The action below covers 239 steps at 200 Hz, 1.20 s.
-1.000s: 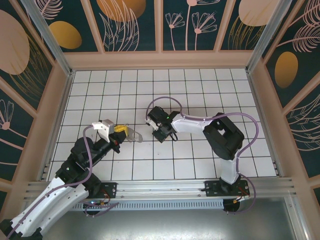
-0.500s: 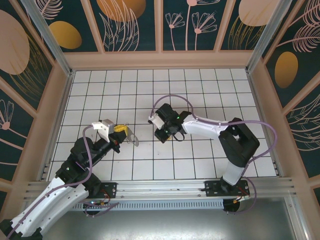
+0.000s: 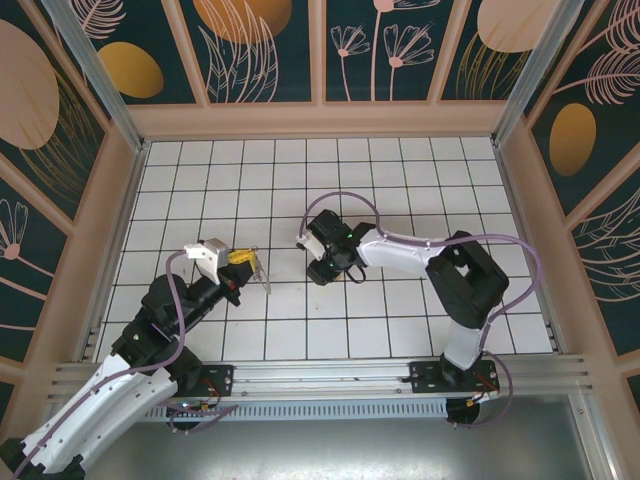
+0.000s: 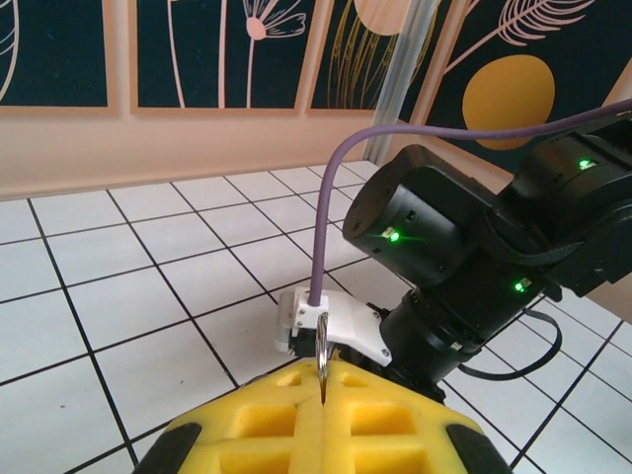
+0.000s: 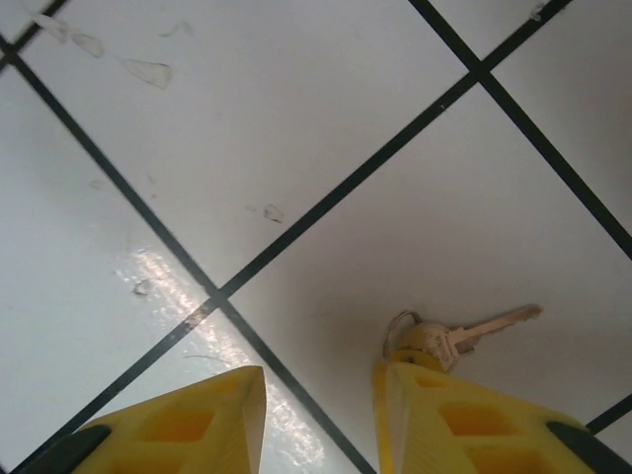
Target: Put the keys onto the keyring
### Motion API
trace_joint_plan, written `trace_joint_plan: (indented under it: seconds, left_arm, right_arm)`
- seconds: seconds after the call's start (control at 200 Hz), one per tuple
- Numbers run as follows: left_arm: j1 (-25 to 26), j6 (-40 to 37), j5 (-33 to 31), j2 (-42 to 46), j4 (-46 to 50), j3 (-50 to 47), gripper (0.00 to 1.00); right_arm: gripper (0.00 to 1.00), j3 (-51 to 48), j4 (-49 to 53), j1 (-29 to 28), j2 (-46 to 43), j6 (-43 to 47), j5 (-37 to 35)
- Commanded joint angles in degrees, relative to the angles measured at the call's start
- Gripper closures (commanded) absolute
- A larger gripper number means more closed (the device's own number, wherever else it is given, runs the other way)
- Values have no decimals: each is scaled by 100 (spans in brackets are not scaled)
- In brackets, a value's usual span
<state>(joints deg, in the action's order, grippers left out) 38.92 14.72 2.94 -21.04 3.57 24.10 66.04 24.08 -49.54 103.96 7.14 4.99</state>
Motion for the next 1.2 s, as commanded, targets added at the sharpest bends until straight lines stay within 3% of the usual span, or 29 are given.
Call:
trace_joint_plan:
  seconds: [0.0,0.355,1.016,1.191]
  left_arm:
    - [-31,92,79,56,-278,-37,100]
    - [-26,78,92,50,-296,-33,100]
    - [-27,60,54,200,-260,-21,100]
    - [-28,62,49,254,-251,-19,100]
  right_arm:
    - [63,316,278,-39,205,22,-500]
    - [68,663,540,-126,595,155,-918]
    - [86,778,559,-118,766,200,-921]
    - [87,769,583,-109,775,201,-928]
